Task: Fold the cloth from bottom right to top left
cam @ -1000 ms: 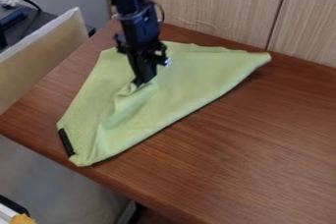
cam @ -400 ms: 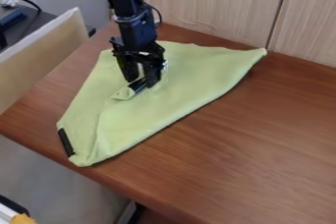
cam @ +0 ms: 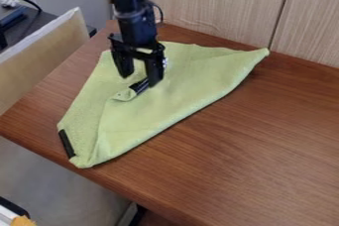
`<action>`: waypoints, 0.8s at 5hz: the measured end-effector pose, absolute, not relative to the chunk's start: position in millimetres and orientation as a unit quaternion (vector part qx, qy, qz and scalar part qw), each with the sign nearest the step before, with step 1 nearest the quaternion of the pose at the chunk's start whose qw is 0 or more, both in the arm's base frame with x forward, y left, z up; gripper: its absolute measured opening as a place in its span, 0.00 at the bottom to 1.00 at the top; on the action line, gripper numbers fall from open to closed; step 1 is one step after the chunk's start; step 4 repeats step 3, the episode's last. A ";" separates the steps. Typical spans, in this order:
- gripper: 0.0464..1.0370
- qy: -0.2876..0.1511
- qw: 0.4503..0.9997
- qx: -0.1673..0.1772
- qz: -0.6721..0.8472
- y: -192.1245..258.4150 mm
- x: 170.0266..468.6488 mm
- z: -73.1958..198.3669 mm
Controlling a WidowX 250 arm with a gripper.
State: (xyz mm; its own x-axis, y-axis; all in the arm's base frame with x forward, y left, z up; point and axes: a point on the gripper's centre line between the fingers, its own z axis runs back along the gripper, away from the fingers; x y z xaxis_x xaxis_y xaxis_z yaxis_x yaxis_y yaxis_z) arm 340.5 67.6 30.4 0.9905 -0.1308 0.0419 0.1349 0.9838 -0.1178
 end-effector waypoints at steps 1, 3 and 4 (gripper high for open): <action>0.97 -0.009 0.996 -0.054 -0.071 66.8 337.5 36.0; 0.96 -0.048 0.995 -0.033 -0.087 62.6 336.3 76.3; 0.96 -0.048 0.995 -0.033 -0.087 62.6 336.3 76.3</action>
